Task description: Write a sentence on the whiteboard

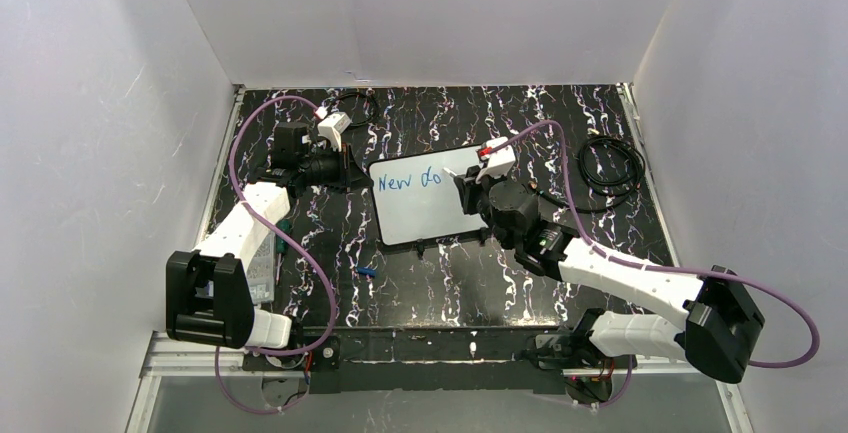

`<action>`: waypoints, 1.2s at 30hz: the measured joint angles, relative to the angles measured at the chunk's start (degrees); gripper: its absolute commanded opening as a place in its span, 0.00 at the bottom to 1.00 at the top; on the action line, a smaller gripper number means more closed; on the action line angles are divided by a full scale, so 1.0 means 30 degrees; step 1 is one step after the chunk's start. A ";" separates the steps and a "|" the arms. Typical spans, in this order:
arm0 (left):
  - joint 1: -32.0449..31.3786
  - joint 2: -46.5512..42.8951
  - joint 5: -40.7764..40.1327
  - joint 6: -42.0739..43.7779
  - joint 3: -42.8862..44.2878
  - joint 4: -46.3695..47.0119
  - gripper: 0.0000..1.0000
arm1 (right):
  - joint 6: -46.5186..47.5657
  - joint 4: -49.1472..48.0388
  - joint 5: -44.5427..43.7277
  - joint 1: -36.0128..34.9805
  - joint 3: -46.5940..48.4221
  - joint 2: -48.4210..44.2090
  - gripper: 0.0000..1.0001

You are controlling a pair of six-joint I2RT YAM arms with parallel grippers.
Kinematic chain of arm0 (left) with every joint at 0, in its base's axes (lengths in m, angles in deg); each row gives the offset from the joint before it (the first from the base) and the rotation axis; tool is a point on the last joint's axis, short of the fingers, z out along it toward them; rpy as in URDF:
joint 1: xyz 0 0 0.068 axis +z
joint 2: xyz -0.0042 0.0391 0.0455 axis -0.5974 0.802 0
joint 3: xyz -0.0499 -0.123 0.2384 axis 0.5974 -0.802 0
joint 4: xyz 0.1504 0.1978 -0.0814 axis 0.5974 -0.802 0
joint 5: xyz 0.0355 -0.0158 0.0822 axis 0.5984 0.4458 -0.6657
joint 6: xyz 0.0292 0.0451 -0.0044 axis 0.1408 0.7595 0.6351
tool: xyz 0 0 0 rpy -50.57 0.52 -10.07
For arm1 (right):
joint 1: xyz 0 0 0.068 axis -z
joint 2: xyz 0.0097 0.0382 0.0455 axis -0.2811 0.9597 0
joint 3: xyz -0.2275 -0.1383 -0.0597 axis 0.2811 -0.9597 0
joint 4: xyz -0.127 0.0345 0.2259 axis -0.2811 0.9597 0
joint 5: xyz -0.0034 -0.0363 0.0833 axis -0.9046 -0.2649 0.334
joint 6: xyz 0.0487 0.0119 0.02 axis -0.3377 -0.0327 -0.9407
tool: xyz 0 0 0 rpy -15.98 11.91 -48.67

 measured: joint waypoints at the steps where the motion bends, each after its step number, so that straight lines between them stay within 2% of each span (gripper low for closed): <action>1: 0.0000 0.0000 0.0000 0.0000 0.0000 0.0000 0.00 | 0.0022 0.0000 -0.0007 0.0007 0.0000 0.0000 0.01; 36: 0.0000 -0.0007 -0.0066 0.0022 0.0000 -0.0007 0.00 | -0.0612 0.0444 0.0568 -0.0015 -0.0721 0.0474 0.01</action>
